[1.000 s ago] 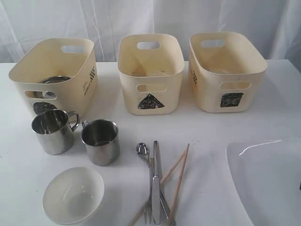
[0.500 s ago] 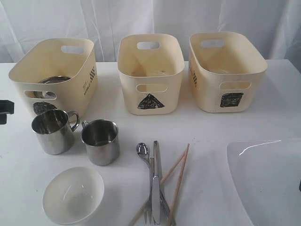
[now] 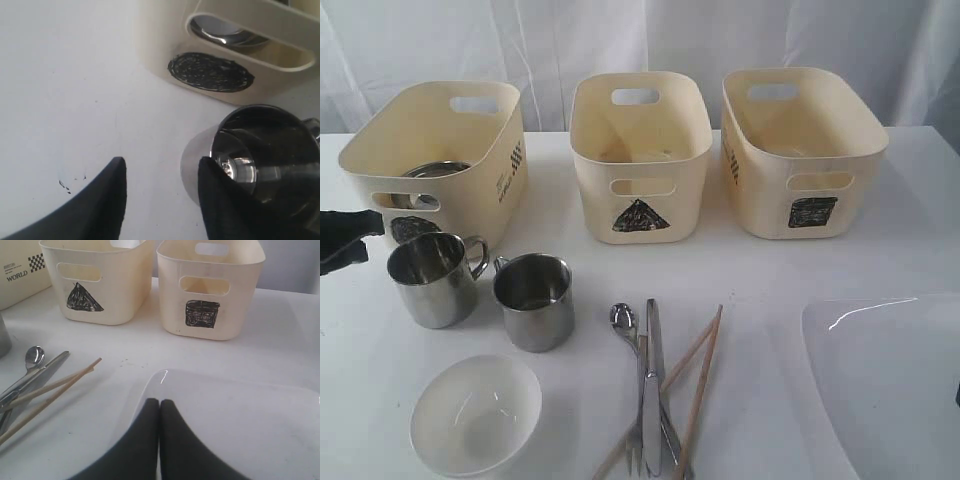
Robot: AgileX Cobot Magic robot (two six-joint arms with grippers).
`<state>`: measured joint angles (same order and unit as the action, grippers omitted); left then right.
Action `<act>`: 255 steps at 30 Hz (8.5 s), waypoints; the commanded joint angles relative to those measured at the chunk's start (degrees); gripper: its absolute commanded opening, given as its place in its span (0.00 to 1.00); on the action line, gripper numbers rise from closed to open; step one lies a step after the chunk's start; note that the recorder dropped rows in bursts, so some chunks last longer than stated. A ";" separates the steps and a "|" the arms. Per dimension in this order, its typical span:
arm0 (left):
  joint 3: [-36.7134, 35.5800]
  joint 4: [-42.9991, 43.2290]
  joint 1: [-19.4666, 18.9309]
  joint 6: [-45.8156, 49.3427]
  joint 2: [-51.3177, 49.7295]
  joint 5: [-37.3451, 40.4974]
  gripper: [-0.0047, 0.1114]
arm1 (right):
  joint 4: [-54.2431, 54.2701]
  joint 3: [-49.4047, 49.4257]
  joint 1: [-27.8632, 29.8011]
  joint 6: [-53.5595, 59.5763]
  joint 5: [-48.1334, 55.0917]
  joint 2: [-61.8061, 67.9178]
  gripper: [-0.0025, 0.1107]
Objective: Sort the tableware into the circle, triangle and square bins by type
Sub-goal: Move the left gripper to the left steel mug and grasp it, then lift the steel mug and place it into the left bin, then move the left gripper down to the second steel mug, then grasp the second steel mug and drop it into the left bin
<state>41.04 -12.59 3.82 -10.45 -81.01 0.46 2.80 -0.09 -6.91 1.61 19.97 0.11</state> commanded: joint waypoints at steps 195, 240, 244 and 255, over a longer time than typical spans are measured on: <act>23.20 -19.69 11.33 31.41 -4.41 43.62 0.04 | 0.11 0.09 -0.02 -0.32 -0.29 -0.11 0.02; 22.94 -24.04 11.33 29.70 -25.98 28.03 0.32 | 0.11 0.09 -0.02 -1.96 -0.29 -0.11 0.02; 22.94 -24.04 11.33 29.70 -25.60 28.54 0.04 | 0.11 0.09 -0.02 -1.96 -0.29 -0.11 0.02; 23.05 -22.87 11.33 30.34 -9.83 31.09 0.04 | 0.11 0.09 -0.02 -1.96 -0.29 -0.11 0.02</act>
<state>64.25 -35.68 15.12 19.74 -95.27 30.44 2.80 -0.09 -6.91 0.00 19.97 0.11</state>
